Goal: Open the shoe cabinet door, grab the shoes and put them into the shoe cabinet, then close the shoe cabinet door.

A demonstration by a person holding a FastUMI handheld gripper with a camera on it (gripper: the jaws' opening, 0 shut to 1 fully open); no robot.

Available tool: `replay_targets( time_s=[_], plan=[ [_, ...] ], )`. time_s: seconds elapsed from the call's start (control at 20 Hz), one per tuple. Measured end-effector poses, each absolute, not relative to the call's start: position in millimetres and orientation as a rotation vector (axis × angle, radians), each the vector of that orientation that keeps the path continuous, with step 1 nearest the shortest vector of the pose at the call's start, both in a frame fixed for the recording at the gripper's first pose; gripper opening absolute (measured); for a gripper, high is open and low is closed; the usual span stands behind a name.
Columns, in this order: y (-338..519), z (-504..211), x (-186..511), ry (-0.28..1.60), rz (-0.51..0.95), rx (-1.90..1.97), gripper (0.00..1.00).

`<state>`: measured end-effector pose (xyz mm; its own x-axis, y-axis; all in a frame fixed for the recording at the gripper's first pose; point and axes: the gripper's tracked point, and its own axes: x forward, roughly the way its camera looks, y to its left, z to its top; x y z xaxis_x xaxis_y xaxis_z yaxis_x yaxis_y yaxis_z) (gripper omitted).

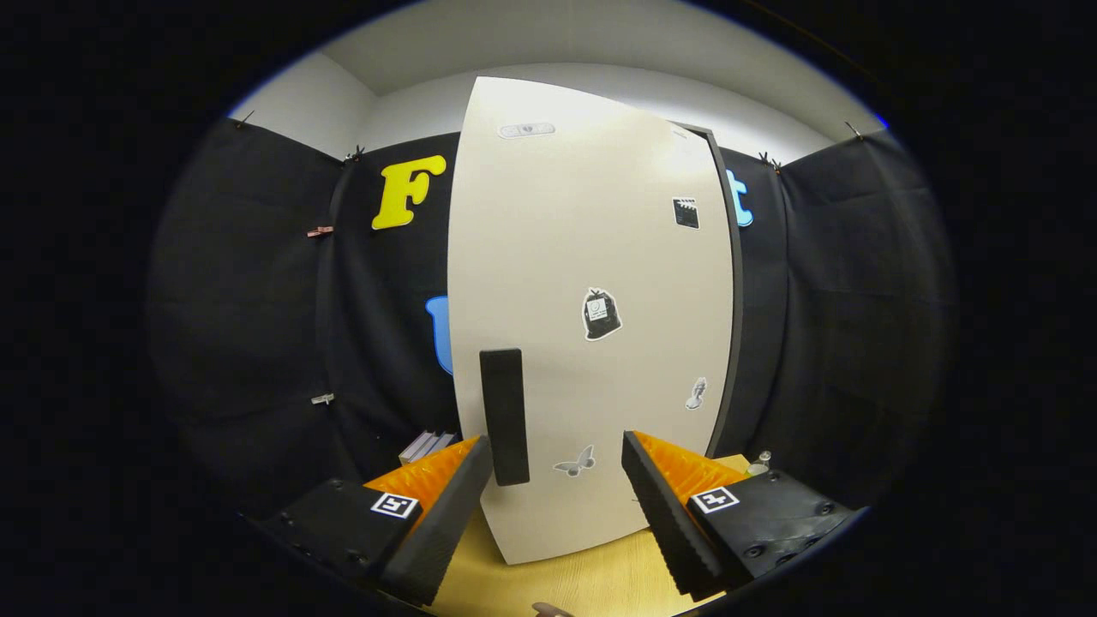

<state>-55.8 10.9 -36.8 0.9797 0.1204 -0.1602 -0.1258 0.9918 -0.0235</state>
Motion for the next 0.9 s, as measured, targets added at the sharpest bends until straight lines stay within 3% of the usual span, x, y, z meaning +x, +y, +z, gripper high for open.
replay_targets(
  time_s=[0.9],
  plan=[
    [8.6, -29.0, -42.1, 0.114, 0.082, -0.041, 0.99]
  ],
)
